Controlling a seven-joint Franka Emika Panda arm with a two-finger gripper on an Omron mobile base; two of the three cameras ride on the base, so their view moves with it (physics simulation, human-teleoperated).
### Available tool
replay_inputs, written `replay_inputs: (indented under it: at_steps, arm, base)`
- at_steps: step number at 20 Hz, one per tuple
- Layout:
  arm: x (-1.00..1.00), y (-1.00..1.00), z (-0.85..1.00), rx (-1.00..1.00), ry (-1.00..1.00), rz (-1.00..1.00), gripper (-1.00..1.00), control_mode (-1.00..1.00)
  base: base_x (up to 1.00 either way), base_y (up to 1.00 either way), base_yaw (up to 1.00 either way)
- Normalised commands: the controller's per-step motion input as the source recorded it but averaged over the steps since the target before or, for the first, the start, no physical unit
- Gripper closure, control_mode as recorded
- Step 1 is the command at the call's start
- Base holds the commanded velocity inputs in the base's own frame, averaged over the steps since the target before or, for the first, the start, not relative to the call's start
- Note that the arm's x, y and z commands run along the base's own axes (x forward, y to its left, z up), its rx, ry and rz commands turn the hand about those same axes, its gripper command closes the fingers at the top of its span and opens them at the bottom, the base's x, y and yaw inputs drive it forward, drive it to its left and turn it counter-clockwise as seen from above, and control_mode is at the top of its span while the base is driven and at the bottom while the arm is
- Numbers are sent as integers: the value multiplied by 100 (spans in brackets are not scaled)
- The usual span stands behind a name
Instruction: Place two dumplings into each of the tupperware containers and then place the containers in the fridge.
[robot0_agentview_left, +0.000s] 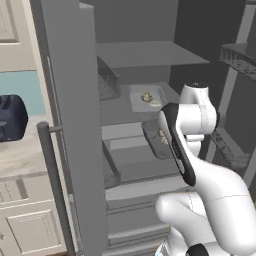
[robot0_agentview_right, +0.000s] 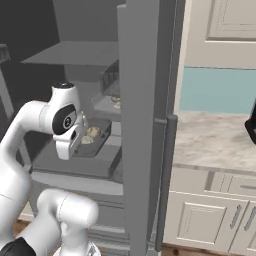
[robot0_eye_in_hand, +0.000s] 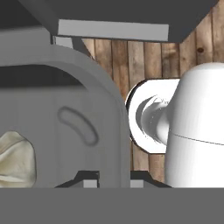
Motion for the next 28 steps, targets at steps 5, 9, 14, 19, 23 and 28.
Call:
replay_inputs:
  at_steps: [5,9,14,19,23,28]
  arm:
    - [0,0,0,0,0,0,100,100]
    - [0,0,0,0,0,0,100,100]
    - [0,0,0,0,0,0,100,100]
    - [0,0,0,0,0,0,100,100]
    - [-9,0,0,0,-5,0,100,-100]
    - [-69,0,28,0,-23,2,100,-100]
  base:
    - [43,0,-11]
    - [44,1,-8]
    - [41,5,-4]
    - [1,0,0]
    - [0,0,0]
    - [0,0,0]
